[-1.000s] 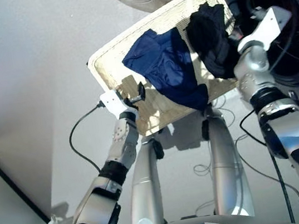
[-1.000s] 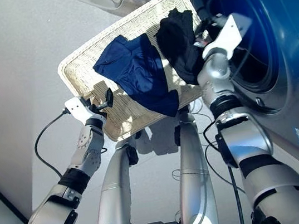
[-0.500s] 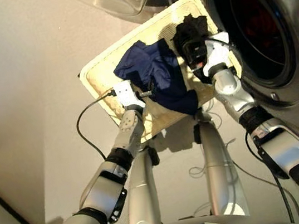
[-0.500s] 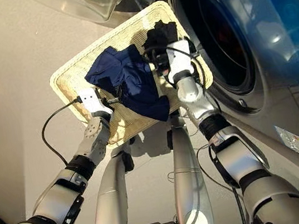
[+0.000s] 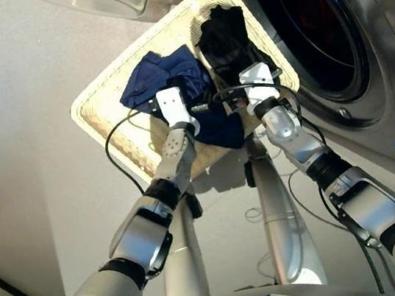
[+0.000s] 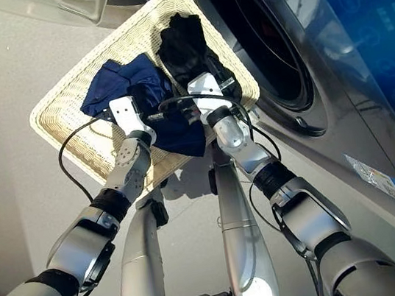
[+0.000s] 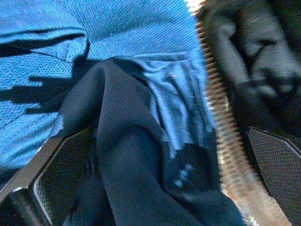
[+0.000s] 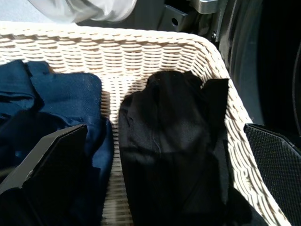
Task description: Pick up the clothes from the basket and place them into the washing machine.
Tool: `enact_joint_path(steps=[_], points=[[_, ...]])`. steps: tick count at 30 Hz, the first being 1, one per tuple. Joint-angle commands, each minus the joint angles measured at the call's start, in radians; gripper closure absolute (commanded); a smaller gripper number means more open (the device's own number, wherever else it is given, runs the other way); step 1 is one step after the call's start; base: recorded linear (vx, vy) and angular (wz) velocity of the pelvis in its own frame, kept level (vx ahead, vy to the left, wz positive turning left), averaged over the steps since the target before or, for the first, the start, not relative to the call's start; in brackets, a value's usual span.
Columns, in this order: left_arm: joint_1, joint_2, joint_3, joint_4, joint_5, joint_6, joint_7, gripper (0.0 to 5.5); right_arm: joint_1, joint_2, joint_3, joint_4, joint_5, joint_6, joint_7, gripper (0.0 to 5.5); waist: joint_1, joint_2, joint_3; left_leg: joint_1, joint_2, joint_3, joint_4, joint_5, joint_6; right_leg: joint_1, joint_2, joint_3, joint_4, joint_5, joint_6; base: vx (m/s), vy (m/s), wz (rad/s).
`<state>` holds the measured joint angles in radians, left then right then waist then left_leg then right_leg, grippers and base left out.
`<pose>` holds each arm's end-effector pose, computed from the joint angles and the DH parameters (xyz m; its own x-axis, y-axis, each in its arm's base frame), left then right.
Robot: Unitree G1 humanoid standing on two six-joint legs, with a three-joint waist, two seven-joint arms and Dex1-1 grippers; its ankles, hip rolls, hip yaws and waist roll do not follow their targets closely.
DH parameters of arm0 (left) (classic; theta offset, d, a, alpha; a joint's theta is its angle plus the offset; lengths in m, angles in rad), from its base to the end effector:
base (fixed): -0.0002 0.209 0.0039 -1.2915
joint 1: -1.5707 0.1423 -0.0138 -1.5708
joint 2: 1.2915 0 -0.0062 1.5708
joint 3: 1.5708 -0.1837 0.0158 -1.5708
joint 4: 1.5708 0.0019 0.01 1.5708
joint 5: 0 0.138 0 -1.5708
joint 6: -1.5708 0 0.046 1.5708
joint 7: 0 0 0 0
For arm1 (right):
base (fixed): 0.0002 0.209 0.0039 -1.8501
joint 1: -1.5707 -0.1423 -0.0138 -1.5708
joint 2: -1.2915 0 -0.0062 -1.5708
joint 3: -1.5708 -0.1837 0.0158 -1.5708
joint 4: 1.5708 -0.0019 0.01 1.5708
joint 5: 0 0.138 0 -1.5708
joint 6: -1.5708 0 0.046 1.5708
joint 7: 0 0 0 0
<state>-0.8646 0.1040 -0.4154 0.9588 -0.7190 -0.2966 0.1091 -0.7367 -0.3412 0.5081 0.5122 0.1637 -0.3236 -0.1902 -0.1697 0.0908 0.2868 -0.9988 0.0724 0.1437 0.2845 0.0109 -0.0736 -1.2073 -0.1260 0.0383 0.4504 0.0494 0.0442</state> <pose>0.3336 0.0862 0.0978 0.9844 -0.1637 0.0640 0.1747 0.9523 -0.2504 0.3122 -0.1096 0.1285 0.8530 0.3584 0.3793 -0.2043 0.8982 -0.3892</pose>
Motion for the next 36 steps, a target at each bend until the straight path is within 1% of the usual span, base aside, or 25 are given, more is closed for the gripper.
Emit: enact_joint_path(steps=[1,2,3,5,7,11,13,16,17,18,19,20,21,23,24,25,27,29,32,36], points=[[-0.069,0.042,0.073,0.065,0.042,-0.010,0.019,1.29,-0.043,0.039,-0.003,-0.123,0.011,-0.046,0.020,0.00,-0.037,-0.015,0.064,0.047,0.049,-0.049,0.169,-0.164,0.019,-0.030,0.013,0.000,0.023,0.044,0.084,0.000,0.000,0.000],[-0.077,0.051,0.090,0.081,0.036,-0.010,0.021,3.47,-0.042,0.041,-0.003,-0.131,0.019,-0.049,0.026,0.00,-0.041,-0.017,0.065,0.041,0.051,-0.048,0.178,-0.168,0.019,-0.037,0.015,0.000,0.029,0.044,0.084,0.000,0.000,0.000],[-0.085,0.061,0.108,0.097,0.031,-0.007,0.023,5.50,-0.037,0.042,-0.004,-0.139,0.024,-0.050,0.029,0.00,-0.046,-0.019,0.066,0.035,0.053,-0.050,0.190,-0.171,0.019,-0.044,0.016,0.000,0.036,0.044,0.084,0.007,-0.010,-0.193],[-0.089,0.076,0.139,0.116,0.017,-0.005,0.030,5.50,-0.021,0.045,-0.004,-0.145,0.037,-0.054,0.035,0.00,-0.053,-0.023,0.068,0.027,0.056,-0.052,0.207,-0.176,0.020,-0.048,0.020,0.001,0.046,0.046,0.083,0.000,0.000,0.000],[-0.092,0.082,0.160,0.127,0.010,-0.007,0.028,5.50,-0.008,0.045,-0.009,-0.152,0.049,-0.059,0.043,0.00,-0.056,-0.023,0.066,0.027,0.056,-0.053,0.211,-0.177,0.019,-0.045,0.018,0.001,0.043,0.048,0.082,0.000,0.000,0.000],[-0.082,0.080,0.173,0.122,0.009,-0.015,0.026,5.50,-0.001,0.041,-0.015,-0.128,0.060,-0.066,0.054,0.00,-0.052,-0.019,0.057,0.043,0.052,-0.059,0.205,-0.175,0.017,-0.025,0.012,-0.001,0.039,0.050,0.079,0.000,0.000,0.000],[-0.069,0.076,0.173,0.095,-0.009,-0.025,0.020,5.50,-0.010,0.039,-0.010,-0.091,0.047,-0.063,0.050,0.00,-0.045,-0.015,0.051,0.062,0.049,-0.059,0.192,-0.171,0.015,-0.004,0.004,-0.005,0.030,0.054,0.079,0.000,0.000,0.000],[-0.031,0.072,0.163,0.022,-0.056,-0.043,-0.006,5.50,-0.037,0.027,0.015,-0.023,-0.020,-0.047,0.044,0.00,-0.028,-0.009,0.041,0.105,0.043,-0.061,0.156,-0.158,0.008,0.043,-0.010,-0.011,0.002,0.057,0.080,0.000,0.000,0.000],[-0.013,0.083,0.162,-0.028,-0.075,-0.053,-0.023,5.50,-0.053,0.010,0.032,0.000,-0.081,-0.034,0.033,0.00,-0.023,-0.008,0.039,0.121,0.040,-0.062,0.139,-0.152,0.005,0.060,-0.015,-0.012,-0.008,0.060,0.081,0.000,0.000,0.000],[0.006,0.082,0.155,-0.072,-0.095,-0.055,-0.039,5.50,-0.062,-0.005,0.050,0.008,-0.129,-0.022,0.031,0.00,-0.018,-0.006,0.037,0.139,0.039,-0.061,0.125,-0.148,0.003,0.080,-0.022,-0.015,-0.020,0.061,0.082,-0.114,-0.034,0.010],[0.026,0.080,0.151,-0.115,-0.127,-0.060,-0.055,5.50,-0.065,-0.020,0.069,0.005,-0.168,-0.019,0.038,0.00,-0.019,-0.010,0.038,0.141,0.027,-0.056,0.109,-0.116,0.005,0.090,-0.035,-0.016,-0.049,0.094,0.075,-0.104,-0.026,0.041],[0.027,0.080,0.151,-0.116,-0.127,-0.060,-0.055,5.50,-0.065,-0.020,0.069,0.005,-0.168,-0.019,0.037,0.00,-0.020,-0.010,0.038,0.144,0.026,-0.057,0.106,-0.114,0.005,0.092,-0.036,-0.016,-0.051,0.095,0.076,-0.105,-0.044,0.113],[0.057,0.081,0.151,-0.194,-0.186,-0.071,-0.082,5.50,-0.067,-0.042,0.096,0.029,-0.215,-0.006,0.050,0.00,-0.007,-0.003,0.033,0.179,0.022,-0.057,0.070,-0.102,-0.001,0.126,-0.052,-0.024,-0.076,0.100,0.078,0.000,0.000,0.000],[0.097,0.086,0.140,-0.293,-0.244,-0.081,-0.107,5.50,-0.074,-0.053,0.130,0.057,-0.255,0.003,0.067,0.00,0.010,0.005,0.029,0.225,0.017,-0.055,0.023,-0.084,-0.008,0.170,-0.065,-0.035,-0.106,0.104,0.084,-0.011,-0.062,0.160],[0.110,0.087,0.136,-0.318,-0.269,-0.080,-0.121,5.50,-0.079,-0.049,0.143,0.072,-0.269,0.006,0.075,0.00,0.017,0.007,0.026,0.246,0.015,-0.053,0.004,-0.078,-0.012,0.186,-0.068,-0.037,-0.112,0.106,0.087,0.000,0.000,0.000],[0.123,0.092,0.140,-0.365,-0.296,-0.088,-0.127,5.50,-0.087,-0.047,0.157,0.083,-0.292,0.013,0.079,0.00,0.026,0.009,0.023,0.265,0.014,-0.050,-0.011,-0.070,-0.015,0.203,-0.072,-0.042,-0.118,0.106,0.088,0.000,0.000,0.000],[0.142,0.091,0.136,-0.433,-0.325,-0.092,-0.129,5.50,-0.098,-0.044,0.179,0.097,-0.338,0.016,0.086,0.00,0.037,0.012,0.019,0.295,0.011,-0.048,-0.031,-0.064,-0.018,0.230,-0.077,-0.050,-0.133,0.107,0.091,0.000,0.000,0.000],[0.162,0.078,0.133,-0.500,-0.359,-0.098,-0.127,5.50,-0.101,-0.030,0.189,0.112,-0.354,0.021,0.093,0.00,0.050,0.017,0.014,0.318,0.007,-0.047,-0.050,-0.059,-0.019,0.253,-0.082,-0.057,-0.146,0.109,0.093,0.000,0.000,0.000],[0.180,0.075,0.119,-0.554,-0.363,-0.099,-0.122,5.50,-0.102,-0.020,0.201,0.117,-0.378,0.024,0.103,0.00,0.064,0.025,0.005,0.345,0.000,-0.048,-0.068,-0.052,-0.019,0.278,-0.087,-0.062,-0.157,0.112,0.097,0.000,0.000,0.000],[0.197,0.061,0.101,-0.629,-0.380,-0.099,-0.117,5.50,-0.105,-0.016,0.212,0.111,-0.420,0.025,0.102,0.00,0.080,0.036,-0.007,0.372,-0.003,-0.049,-0.085,-0.049,-0.018,0.302,-0.093,-0.069,-0.167,0.112,0.102,0.000,0.000,0.000]])
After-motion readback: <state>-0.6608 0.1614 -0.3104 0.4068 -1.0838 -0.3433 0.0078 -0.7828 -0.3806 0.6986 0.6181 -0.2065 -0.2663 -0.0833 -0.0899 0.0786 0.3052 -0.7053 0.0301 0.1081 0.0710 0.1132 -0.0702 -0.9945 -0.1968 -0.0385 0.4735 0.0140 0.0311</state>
